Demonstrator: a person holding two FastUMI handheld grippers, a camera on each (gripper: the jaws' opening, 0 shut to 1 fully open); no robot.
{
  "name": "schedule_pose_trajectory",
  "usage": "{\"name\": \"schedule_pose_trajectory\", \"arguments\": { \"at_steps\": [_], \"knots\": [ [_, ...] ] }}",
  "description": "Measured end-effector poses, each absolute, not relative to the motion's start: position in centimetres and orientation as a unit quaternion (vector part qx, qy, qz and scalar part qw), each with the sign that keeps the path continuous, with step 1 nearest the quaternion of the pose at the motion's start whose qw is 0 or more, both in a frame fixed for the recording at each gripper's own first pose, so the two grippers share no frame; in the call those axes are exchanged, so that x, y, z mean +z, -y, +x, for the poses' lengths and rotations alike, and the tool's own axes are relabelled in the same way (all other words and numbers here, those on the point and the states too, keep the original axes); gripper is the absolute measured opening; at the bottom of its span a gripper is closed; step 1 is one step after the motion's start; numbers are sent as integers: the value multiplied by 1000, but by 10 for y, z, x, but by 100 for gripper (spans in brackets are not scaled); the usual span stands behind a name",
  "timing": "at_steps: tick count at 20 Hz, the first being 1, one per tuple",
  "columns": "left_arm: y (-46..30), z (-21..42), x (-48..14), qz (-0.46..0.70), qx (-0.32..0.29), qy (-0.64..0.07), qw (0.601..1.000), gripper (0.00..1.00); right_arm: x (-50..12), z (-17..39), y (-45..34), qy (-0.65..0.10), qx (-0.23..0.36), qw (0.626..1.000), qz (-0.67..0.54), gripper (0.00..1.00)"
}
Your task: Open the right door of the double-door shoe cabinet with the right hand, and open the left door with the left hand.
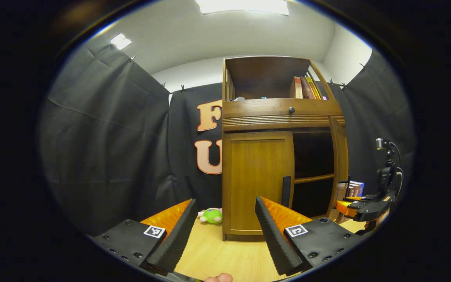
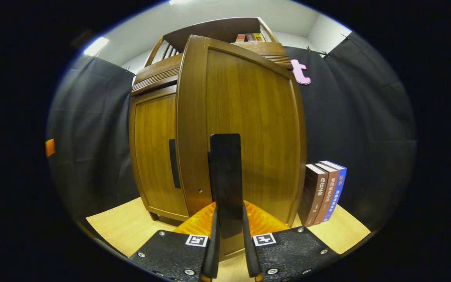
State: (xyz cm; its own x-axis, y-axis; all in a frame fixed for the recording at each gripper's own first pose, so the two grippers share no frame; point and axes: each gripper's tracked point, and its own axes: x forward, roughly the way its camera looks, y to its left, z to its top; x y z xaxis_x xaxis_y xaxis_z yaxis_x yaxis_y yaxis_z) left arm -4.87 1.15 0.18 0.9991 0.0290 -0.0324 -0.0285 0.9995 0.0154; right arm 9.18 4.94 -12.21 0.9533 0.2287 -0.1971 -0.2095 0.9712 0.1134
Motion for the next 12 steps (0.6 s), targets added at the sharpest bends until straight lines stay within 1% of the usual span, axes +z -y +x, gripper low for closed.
{"name": "schedule_pose_trajectory", "arguments": {
  "at_steps": [2, 4, 5, 6, 7, 8, 9, 10, 11, 12],
  "knots": [
    [3, -46, -1, 5, 1, -19, 1000, 95, -119, 81, -33, -104, 101, 988, 54, 36],
    [18, -45, -4, 3, -15, -22, 1000, 95, -118, 73, -11, -106, 85, 988, 67, 18],
    [26, -43, -5, 2, -23, -23, 999, 95, -118, 70, 1, -106, 77, 989, 69, 25],
    [34, -42, -5, 1, -32, -23, 999, 95, -118, 67, 12, -106, 67, 990, 65, 25],
    [43, -42, -6, 1, -41, -24, 999, 95, -117, 64, 24, -105, 55, 991, 59, 14],
    [50, -41, -6, 1, -49, -24, 999, 95, -117, 61, 36, -107, 41, 992, 53, 29],
    [58, -41, -6, 1, -57, -24, 998, 95, -117, 59, 48, -107, 30, 992, 52, 28],
    [65, -40, -5, 0, -64, -23, 998, 95, -118, 58, 59, -109, 21, 993, 50, 15],
    [72, -42, -5, -1, -69, -22, 997, 95, -117, 56, 66, -110, 16, 993, 50, 13],
    [77, -43, -4, -2, -74, -22, 997, 95, -117, 56, 77, -110, 9, 993, 48, 0]
  ]
}}
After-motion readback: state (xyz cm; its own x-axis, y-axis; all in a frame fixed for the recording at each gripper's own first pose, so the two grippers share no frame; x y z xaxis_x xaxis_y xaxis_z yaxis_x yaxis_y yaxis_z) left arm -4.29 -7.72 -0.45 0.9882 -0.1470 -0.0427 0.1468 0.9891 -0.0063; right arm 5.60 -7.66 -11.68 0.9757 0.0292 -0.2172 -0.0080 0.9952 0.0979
